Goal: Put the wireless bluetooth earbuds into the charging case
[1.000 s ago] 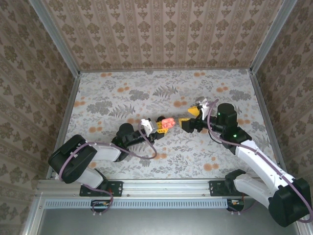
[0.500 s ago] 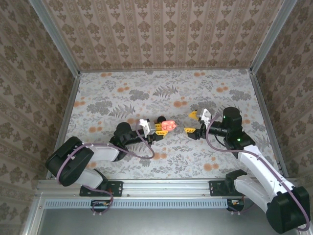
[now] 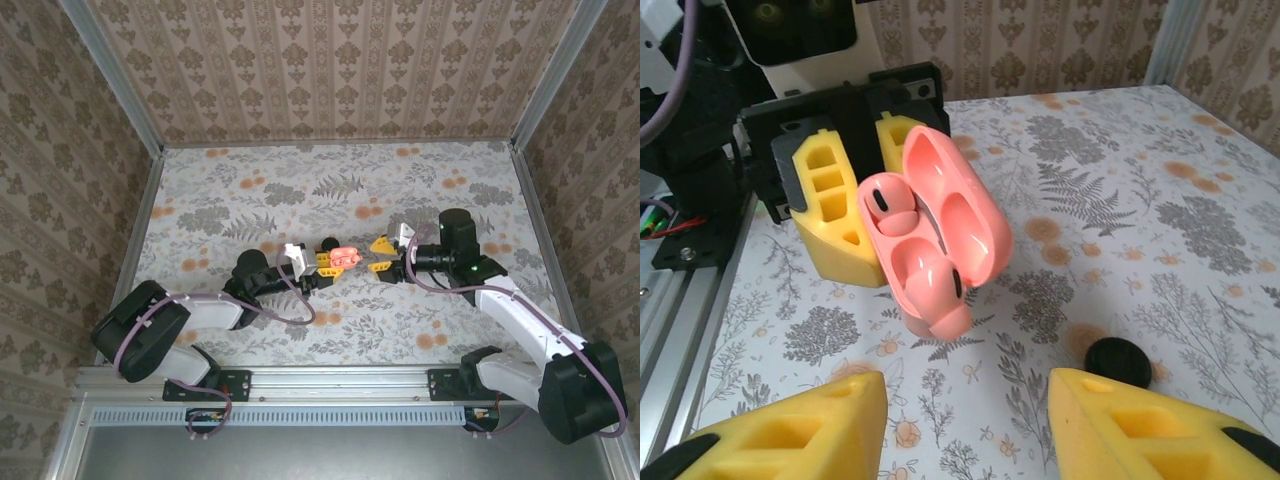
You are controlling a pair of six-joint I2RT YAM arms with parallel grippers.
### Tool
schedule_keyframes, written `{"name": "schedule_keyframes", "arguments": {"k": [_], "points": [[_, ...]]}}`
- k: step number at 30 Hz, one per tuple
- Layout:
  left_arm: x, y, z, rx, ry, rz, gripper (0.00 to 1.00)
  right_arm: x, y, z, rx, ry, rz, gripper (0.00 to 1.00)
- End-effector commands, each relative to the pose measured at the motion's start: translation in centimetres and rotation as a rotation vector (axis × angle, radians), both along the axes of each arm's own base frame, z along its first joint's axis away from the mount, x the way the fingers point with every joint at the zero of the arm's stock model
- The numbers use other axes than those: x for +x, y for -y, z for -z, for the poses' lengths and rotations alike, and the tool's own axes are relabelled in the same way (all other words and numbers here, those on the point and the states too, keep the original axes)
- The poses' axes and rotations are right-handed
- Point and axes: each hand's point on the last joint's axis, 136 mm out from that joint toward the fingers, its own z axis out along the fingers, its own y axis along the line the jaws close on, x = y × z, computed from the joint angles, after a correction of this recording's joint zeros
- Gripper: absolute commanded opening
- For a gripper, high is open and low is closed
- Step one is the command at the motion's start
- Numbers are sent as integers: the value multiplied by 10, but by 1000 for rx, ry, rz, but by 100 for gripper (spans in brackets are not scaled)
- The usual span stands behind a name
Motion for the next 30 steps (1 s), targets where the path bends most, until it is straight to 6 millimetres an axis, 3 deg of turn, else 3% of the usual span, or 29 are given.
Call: {"name": "schedule_keyframes", "arguments": {"k": [1, 12, 30], "points": [[0, 1, -14, -26, 2, 18, 18, -6, -9, -10, 23, 26, -75, 46], [0, 0, -14, -26, 0, 17, 18, -9, -20, -7, 28, 7, -125, 38], [4, -3, -15, -23, 2, -16, 18, -7, -22, -3, 13, -15, -126, 24]]}}
